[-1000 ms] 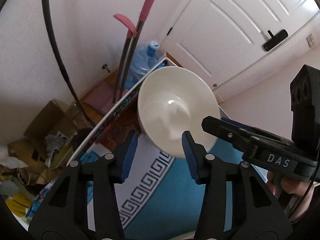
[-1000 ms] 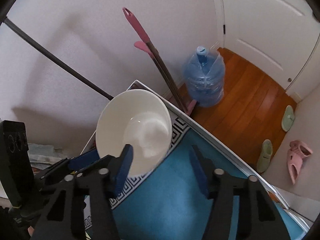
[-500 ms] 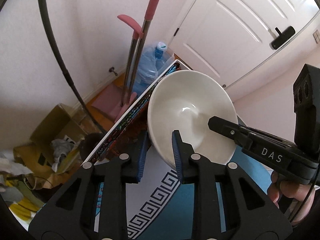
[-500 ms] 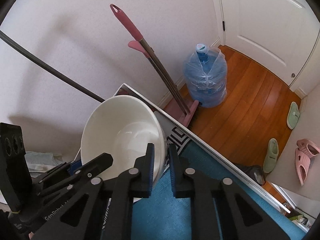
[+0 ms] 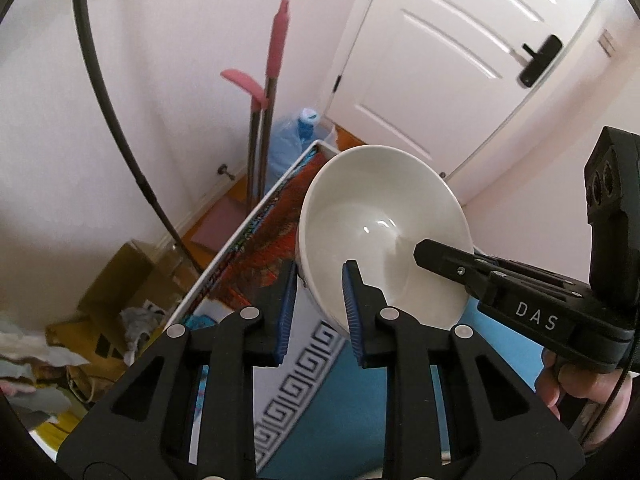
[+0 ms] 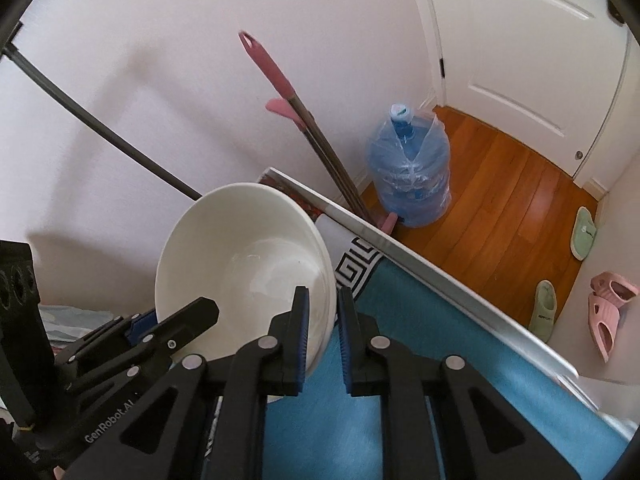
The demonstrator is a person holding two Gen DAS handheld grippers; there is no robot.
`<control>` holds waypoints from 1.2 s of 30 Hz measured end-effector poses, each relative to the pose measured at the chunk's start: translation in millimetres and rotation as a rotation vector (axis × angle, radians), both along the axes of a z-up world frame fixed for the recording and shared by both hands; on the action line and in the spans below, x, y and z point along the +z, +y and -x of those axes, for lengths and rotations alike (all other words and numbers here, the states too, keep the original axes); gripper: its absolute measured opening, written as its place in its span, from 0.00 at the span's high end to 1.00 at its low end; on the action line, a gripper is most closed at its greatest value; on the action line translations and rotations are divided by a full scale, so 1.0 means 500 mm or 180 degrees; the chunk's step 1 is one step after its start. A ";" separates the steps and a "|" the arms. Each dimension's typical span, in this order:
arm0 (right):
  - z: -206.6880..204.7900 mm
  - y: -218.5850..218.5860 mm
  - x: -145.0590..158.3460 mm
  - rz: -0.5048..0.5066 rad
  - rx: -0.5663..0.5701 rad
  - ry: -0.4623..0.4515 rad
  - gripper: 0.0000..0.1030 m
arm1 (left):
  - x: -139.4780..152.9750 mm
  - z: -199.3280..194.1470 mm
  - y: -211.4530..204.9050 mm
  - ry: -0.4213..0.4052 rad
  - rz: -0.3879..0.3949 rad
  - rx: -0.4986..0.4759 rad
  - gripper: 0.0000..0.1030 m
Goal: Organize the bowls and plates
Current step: 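Lift the white bowl with both grippers and carry it over the cream bowl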
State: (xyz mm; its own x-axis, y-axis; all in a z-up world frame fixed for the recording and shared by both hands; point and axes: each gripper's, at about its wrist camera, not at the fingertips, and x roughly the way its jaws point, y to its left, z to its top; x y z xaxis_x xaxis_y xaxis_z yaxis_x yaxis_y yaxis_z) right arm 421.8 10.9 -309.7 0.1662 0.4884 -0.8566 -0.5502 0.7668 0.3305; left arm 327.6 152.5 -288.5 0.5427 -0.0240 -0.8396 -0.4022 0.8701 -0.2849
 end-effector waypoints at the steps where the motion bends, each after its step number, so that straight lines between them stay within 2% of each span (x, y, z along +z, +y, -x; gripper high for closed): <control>1: 0.011 -0.010 0.014 -0.0028 -0.0021 -0.0033 0.88 | 0.014 0.008 -0.009 -0.0029 -0.0014 -0.0012 0.80; 10: 0.145 -0.139 0.163 -0.0208 -0.0158 -0.0428 0.87 | 0.167 0.133 -0.152 -0.0348 -0.0134 -0.0214 0.80; 16: 0.270 -0.282 0.262 -0.0206 -0.0388 -0.0666 0.87 | 0.264 0.232 -0.303 -0.0547 -0.0168 -0.0504 0.80; 22: 0.395 -0.436 0.337 -0.0116 -0.0699 -0.0857 0.87 | 0.320 0.296 -0.462 -0.0651 -0.0144 -0.0851 0.80; 29: 0.508 -0.610 0.354 -0.0029 -0.1261 -0.0862 0.87 | 0.318 0.332 -0.630 -0.0576 -0.0010 -0.1433 0.80; 32: 0.540 -0.657 0.336 0.0048 -0.1480 -0.0818 0.87 | 0.289 0.341 -0.690 -0.0460 0.0075 -0.1666 0.80; 36: 0.576 -0.730 0.288 0.0114 -0.1776 -0.0620 0.87 | 0.237 0.350 -0.760 -0.0231 0.0115 -0.1924 0.80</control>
State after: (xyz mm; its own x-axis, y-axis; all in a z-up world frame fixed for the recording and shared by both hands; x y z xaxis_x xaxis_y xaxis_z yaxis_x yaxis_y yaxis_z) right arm 133.6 -354.3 -165.4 0.5455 0.2534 -0.7989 -0.1086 0.9665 0.2325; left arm 152.8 -227.3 -169.8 0.4800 -0.3734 -0.7939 0.1814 0.9276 -0.3266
